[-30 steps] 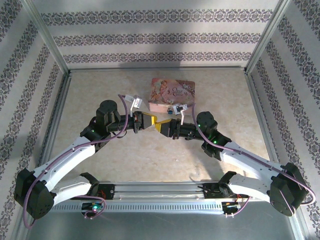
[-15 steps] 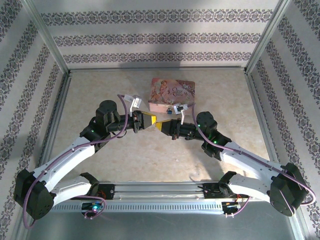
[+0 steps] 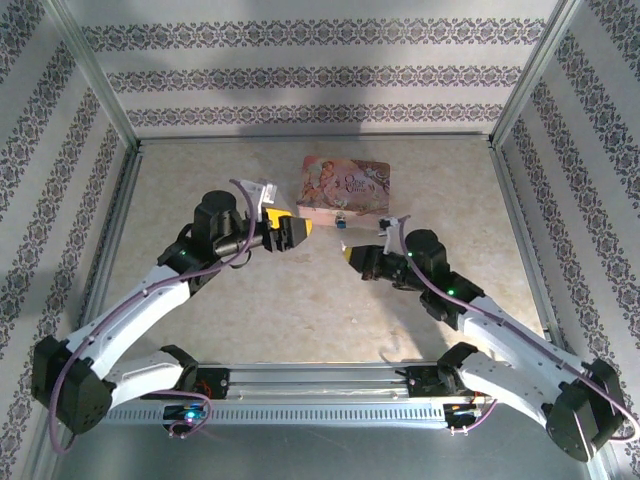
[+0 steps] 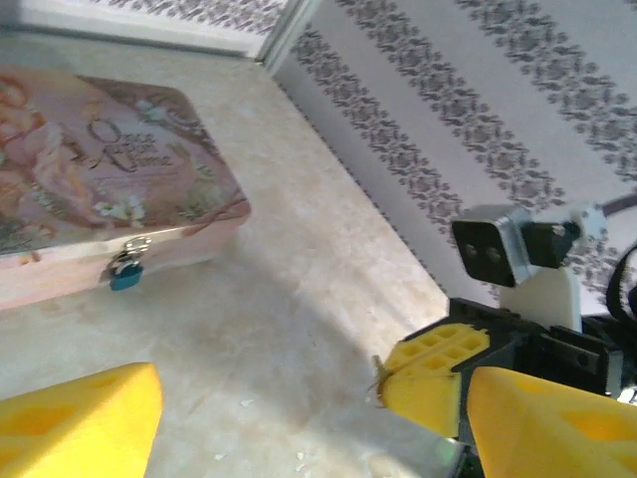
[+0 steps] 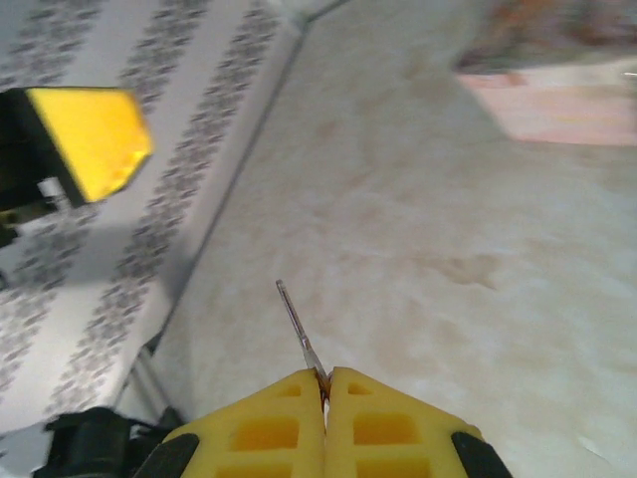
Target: Unlock the padlock with the key
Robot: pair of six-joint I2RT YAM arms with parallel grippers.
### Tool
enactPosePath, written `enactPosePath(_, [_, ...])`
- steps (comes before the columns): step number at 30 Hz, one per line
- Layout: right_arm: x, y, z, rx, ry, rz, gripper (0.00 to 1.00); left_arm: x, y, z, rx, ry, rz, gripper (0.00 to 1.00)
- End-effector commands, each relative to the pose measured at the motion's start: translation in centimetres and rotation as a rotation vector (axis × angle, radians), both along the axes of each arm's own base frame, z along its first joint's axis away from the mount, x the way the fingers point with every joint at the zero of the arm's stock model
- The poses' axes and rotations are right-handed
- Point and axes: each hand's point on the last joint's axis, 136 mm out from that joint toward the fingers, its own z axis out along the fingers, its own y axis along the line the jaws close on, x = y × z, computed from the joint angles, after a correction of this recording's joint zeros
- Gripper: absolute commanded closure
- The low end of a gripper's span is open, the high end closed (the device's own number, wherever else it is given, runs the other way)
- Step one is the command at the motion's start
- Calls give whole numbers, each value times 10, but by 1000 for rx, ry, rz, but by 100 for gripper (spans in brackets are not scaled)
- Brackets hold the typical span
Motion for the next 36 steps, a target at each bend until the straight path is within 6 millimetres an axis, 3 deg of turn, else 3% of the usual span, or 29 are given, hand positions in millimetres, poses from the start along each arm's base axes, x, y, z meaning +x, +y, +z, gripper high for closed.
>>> enactPosePath(1, [0, -42, -37, -68, 127, -150, 100, 16, -3, -11, 84, 9, 34, 18])
enactPosePath(6, [-11, -88, -69, -91, 249, -288, 100, 38, -32, -29, 159, 39, -3, 17])
enactPosePath(14, [-25, -119, -95, -148, 331, -385, 100, 74, -84, -70, 285, 104, -68, 17])
enactPosePath(21, [-31, -129, -102, -227, 347, -398, 100, 103, -120, -98, 400, 121, -111, 17])
enactPosePath(36, [-27, -131, -105, -268, 329, -385, 100, 139, -161, -131, 603, 128, -196, 17])
